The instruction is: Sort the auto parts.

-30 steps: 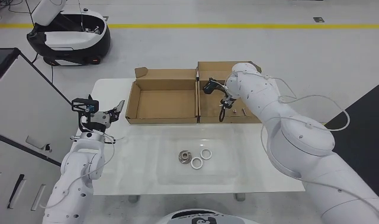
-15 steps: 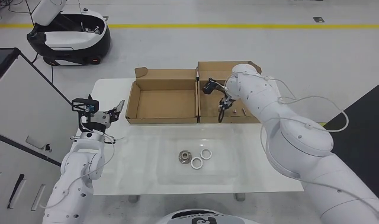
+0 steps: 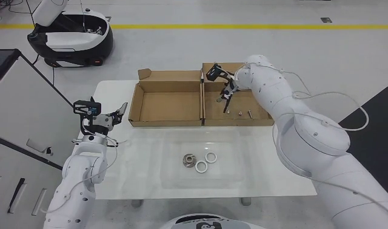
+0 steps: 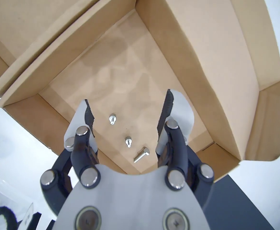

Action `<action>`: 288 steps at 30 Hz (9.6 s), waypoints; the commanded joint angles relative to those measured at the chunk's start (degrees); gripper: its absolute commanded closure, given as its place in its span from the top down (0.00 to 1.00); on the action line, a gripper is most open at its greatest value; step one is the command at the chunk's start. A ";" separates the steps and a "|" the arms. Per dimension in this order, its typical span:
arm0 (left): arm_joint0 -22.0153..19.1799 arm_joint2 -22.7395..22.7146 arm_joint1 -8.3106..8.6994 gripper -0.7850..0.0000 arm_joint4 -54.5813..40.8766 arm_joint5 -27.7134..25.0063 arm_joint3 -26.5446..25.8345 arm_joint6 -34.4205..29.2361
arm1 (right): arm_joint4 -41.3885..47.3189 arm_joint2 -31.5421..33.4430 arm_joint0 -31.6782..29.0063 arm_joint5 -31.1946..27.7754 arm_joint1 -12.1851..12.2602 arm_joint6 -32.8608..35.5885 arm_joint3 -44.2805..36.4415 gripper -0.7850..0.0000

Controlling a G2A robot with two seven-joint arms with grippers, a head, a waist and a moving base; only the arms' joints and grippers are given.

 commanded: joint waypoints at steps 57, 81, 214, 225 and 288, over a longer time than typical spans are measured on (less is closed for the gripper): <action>0.00 0.00 0.00 1.00 0.00 0.00 0.00 0.00 | 35.52 54.85 -44.22 -16.55 39.99 8.33 -78.47 1.00; 0.00 0.00 0.00 1.00 0.00 0.00 0.00 0.00 | 40.66 65.58 -59.28 -20.09 45.70 4.80 -86.20 1.00; -62.83 76.43 -10.05 0.77 -34.64 -23.01 14.61 -80.54 | 40.66 65.58 -59.28 -20.09 45.70 4.80 -86.20 1.00; -62.79 77.78 -12.27 0.58 -33.69 -24.19 18.13 -77.69 | 40.66 65.58 -59.28 -20.09 45.70 4.80 -86.20 1.00; -58.98 77.65 -15.38 0.28 -25.50 -26.99 24.34 -77.29 | 40.66 65.58 -59.28 -20.09 45.70 4.80 -86.20 1.00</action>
